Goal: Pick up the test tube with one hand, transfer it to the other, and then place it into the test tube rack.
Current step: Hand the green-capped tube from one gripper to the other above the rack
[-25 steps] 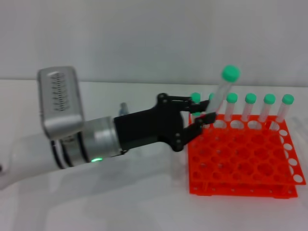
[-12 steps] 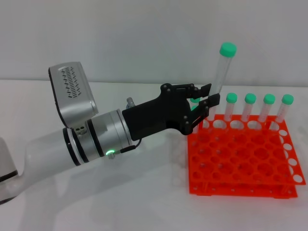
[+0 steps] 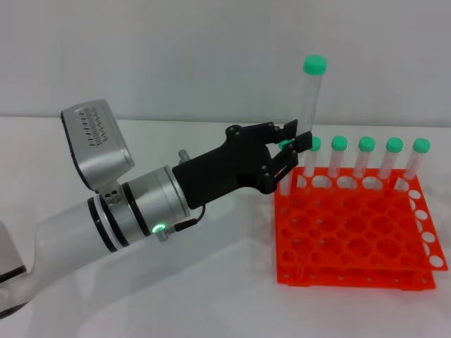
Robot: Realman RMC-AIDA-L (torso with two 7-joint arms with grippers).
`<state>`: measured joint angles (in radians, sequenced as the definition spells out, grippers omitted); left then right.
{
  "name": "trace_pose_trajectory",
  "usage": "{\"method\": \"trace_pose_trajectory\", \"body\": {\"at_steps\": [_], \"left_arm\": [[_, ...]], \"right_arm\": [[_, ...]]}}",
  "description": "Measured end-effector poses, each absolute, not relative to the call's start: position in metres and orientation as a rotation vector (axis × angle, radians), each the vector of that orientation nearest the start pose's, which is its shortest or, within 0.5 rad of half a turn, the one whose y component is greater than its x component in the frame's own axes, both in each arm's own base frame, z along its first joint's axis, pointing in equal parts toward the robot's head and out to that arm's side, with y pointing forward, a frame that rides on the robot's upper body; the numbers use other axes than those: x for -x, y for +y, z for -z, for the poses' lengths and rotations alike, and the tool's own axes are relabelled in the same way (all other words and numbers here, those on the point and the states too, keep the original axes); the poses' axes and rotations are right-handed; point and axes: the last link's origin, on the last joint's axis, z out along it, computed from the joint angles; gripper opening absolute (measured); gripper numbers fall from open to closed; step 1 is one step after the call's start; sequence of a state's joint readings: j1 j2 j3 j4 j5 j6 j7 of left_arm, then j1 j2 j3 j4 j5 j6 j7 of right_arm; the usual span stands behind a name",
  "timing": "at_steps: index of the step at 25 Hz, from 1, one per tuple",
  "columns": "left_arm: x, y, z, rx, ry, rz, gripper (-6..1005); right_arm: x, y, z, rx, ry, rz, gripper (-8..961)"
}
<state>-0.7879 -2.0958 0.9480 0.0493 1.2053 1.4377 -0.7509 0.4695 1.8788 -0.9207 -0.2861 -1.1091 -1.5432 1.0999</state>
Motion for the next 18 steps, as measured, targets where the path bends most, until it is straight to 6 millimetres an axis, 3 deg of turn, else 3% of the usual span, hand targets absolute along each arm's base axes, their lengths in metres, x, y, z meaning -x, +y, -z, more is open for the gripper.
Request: {"method": "trace_pose_trajectory", "body": {"at_steps": [10,18], "left_arm": [[0.183,0.360,0.060,2.368,-0.346,1.235,203],[0.182,0.355,0.069,2.447,-0.307,1.189,204]], "right_arm": [[-0.269,0.358,-0.066,2.192,0.519,-1.206,679],[-0.242,0.366,-0.055,2.305,0.491,-1.254,676]]}}
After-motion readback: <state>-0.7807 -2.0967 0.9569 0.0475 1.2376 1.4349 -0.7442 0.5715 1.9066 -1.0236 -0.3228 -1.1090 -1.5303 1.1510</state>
